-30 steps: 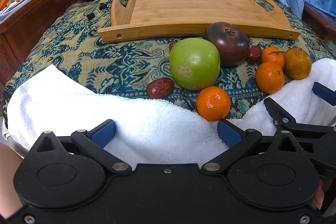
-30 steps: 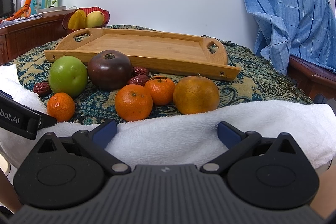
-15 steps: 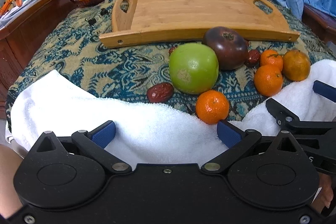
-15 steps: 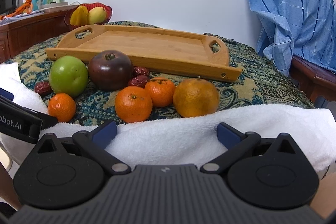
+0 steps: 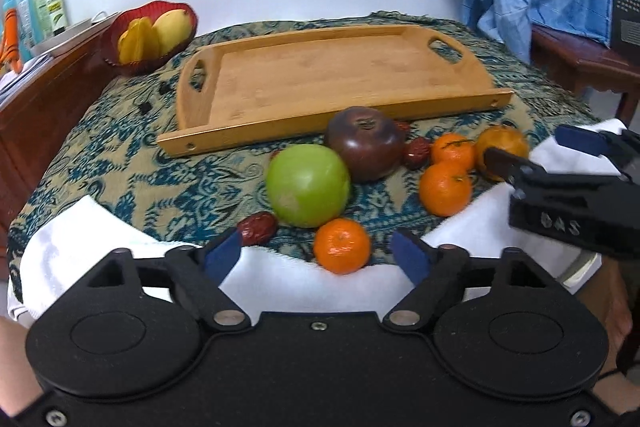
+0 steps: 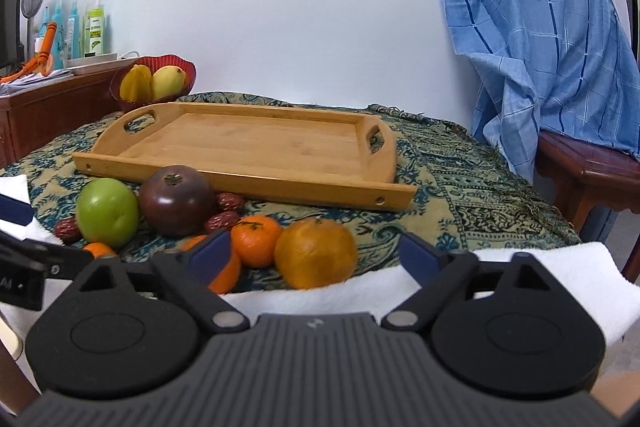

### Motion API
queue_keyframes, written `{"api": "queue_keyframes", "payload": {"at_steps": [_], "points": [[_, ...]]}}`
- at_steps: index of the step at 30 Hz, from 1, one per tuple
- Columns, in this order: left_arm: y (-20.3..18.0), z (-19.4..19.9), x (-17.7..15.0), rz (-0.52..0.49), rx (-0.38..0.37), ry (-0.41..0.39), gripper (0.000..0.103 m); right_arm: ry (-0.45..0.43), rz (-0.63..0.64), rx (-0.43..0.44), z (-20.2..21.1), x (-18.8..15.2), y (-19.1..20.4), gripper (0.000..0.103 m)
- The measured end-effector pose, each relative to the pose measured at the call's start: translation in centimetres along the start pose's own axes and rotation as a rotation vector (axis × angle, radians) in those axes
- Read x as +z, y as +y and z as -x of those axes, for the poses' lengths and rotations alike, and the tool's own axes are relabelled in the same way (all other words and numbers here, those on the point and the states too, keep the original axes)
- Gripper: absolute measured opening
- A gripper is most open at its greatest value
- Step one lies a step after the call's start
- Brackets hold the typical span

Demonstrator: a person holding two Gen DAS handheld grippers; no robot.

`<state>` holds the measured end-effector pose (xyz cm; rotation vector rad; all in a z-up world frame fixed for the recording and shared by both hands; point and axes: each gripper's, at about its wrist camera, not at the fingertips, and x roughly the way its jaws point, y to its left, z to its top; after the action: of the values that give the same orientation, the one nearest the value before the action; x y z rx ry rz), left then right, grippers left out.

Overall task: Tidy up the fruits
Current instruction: 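Close the left gripper on the small tangerine while the right gripper grasps the large orange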

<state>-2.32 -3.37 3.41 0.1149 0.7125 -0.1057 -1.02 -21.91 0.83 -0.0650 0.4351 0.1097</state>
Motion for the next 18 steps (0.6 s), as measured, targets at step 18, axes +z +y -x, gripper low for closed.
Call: {"api": "queue_keyframes", "payload": {"at_steps": [18], "points": [[-0.1, -2.2, -0.5, 0.066, -0.037, 0.073, 0.034, 0.036, -0.021, 0.013, -1.9, -1.2, -0.1, 0.068]]}}
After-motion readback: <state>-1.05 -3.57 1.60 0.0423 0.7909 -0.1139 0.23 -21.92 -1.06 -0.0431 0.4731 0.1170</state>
